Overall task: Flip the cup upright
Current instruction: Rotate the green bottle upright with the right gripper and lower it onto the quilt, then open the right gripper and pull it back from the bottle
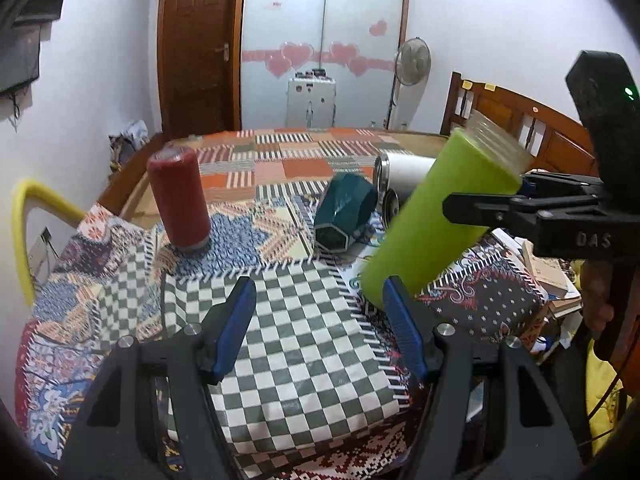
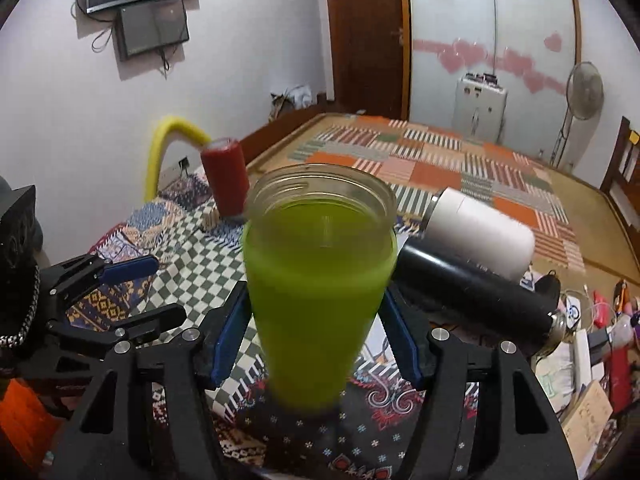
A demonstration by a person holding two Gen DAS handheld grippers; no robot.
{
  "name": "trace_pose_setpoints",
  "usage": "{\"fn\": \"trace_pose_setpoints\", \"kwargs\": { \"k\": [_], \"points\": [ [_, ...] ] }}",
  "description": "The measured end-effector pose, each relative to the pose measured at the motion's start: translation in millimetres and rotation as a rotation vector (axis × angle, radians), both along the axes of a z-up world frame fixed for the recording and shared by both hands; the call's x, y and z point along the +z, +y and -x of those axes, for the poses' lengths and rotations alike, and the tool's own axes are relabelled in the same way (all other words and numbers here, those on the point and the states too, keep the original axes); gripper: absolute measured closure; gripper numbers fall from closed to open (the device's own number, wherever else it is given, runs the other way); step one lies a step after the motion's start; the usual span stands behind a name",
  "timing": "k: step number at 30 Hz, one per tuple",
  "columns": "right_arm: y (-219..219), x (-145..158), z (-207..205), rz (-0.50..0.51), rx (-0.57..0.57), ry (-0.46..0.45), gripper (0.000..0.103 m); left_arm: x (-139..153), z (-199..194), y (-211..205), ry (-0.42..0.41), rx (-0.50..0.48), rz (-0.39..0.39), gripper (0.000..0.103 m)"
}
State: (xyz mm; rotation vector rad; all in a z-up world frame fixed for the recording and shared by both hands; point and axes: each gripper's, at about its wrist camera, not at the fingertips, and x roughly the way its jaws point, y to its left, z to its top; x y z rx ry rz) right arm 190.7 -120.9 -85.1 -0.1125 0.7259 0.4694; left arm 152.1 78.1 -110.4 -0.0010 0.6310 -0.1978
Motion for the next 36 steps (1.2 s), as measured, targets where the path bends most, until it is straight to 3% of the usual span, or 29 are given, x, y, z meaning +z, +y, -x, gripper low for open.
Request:
{"fn": "trace_pose_setpoints", "kwargs": {
  "k": [5, 21, 32, 36],
  "points": [
    [0.0, 0.7, -13.1, -0.072, -0.020, -0.005, 0.043, 3.8, 0.4, -3.1, -0.019, -0.009, 0.014, 0.035],
    [1.3, -9.8, -0.4, -0.013, 0.023, -0.022, 0.043, -7.3, -6.2, -0.1, -0.009, 0.005, 0.018, 0.035],
    [11.2, -14.6, 26.9, 0.030, 0.019, -0.124, 0.042, -3.3, 2.1, -0.3, -0.037, 0.026, 0.011, 0.030],
    [8.2, -15.1, 28.9, -0.014, -0.002, -0.144, 0.042, 0.3, 10.9, -1.4, -0.057, 0.045, 0.010, 0.029]
  ]
}}
